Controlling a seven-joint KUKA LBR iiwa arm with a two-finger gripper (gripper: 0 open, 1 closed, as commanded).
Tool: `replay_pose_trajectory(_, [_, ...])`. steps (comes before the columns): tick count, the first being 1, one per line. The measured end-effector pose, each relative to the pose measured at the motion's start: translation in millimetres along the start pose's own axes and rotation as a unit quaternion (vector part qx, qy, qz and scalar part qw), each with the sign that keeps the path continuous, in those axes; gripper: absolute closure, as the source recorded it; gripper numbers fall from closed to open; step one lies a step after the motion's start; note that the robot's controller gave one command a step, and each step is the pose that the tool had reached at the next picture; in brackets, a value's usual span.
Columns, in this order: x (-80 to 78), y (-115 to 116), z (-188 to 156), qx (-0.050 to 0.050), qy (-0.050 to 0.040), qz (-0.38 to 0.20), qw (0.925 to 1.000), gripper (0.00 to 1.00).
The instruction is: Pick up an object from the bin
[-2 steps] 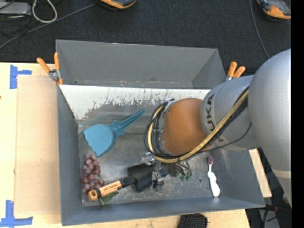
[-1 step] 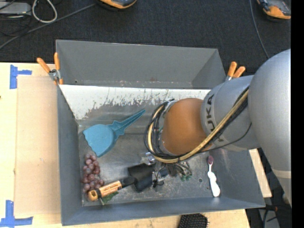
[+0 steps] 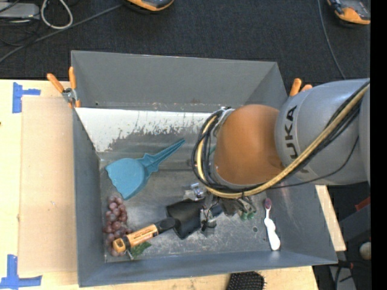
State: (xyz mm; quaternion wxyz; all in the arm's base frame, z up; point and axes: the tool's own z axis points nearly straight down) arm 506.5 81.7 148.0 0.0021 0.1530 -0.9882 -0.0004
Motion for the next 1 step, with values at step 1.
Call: replay_pose_trajectory(1, [14.8,-7.8,-89.9,0.0,0.0039,0.002,1.0,1.0])
